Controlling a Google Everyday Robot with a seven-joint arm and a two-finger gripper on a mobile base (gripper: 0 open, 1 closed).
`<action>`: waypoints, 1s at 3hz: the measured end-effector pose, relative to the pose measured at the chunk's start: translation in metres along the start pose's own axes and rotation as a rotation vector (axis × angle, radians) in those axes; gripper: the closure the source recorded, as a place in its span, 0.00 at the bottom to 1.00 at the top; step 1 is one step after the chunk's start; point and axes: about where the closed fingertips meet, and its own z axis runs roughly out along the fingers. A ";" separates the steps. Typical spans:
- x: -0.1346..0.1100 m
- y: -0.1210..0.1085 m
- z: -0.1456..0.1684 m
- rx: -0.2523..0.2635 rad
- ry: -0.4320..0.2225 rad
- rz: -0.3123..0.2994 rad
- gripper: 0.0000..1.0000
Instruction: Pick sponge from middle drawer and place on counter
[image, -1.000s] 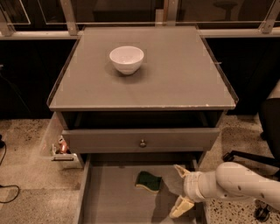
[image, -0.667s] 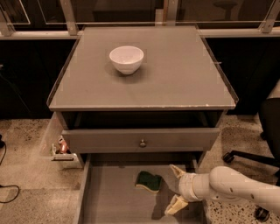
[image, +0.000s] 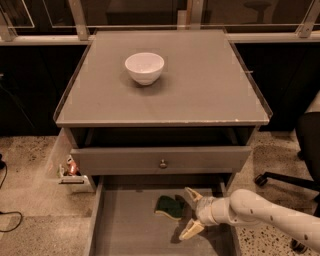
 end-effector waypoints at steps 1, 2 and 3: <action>0.004 -0.003 0.027 -0.039 -0.044 0.019 0.00; 0.010 -0.004 0.049 -0.069 -0.056 0.049 0.00; 0.020 -0.004 0.064 -0.081 -0.049 0.085 0.00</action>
Offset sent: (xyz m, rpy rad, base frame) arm 0.0267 0.0340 -0.0612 0.0912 0.1132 0.0254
